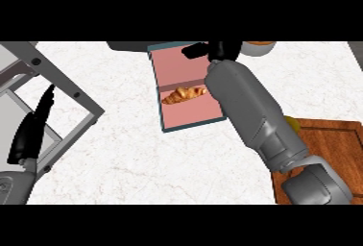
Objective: Pick the croissant from the cutting board and place it in the cardboard box
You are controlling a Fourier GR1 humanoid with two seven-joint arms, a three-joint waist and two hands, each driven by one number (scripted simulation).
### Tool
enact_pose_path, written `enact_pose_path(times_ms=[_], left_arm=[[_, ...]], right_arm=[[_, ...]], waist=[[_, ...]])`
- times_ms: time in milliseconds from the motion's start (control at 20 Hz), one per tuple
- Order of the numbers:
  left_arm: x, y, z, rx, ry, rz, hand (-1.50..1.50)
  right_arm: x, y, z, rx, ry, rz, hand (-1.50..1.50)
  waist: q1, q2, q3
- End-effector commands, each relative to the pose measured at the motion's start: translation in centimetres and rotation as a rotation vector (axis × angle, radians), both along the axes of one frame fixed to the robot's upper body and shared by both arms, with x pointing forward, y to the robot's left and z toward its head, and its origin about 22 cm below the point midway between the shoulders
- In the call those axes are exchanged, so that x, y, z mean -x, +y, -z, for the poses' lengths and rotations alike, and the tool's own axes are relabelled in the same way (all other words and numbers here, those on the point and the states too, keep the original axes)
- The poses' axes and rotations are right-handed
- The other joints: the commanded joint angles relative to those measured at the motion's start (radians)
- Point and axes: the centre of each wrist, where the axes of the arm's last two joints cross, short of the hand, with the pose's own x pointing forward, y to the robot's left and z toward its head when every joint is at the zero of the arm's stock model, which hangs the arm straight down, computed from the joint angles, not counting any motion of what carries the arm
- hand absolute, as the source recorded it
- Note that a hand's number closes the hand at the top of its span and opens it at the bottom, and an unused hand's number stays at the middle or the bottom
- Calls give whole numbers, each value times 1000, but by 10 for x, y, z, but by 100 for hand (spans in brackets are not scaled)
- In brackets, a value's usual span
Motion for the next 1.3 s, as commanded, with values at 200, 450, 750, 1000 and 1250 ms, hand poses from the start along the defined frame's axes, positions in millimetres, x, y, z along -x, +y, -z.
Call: enact_pose_path(times_ms=[200,450,750,1000,1250], left_arm=[[8,7,-6,10,11,-36,0],[23,34,10,14,34,-78,0],[33,47,19,-1,42,-112,0],[29,26,8,22,55,-130,0],[28,37,17,2,44,-127,0]], right_arm=[[-1,-11,-5,-160,-210,75,-150],[8,-37,5,-236,-246,30,-150],[42,-87,32,-240,-220,65,-150],[81,-142,28,-213,-212,67,-150],[144,-176,29,-185,-185,16,-150]], waist=[[-41,-15,1],[-78,-27,0],[-120,-40,-1],[-130,-42,0],[-131,-35,-1]])
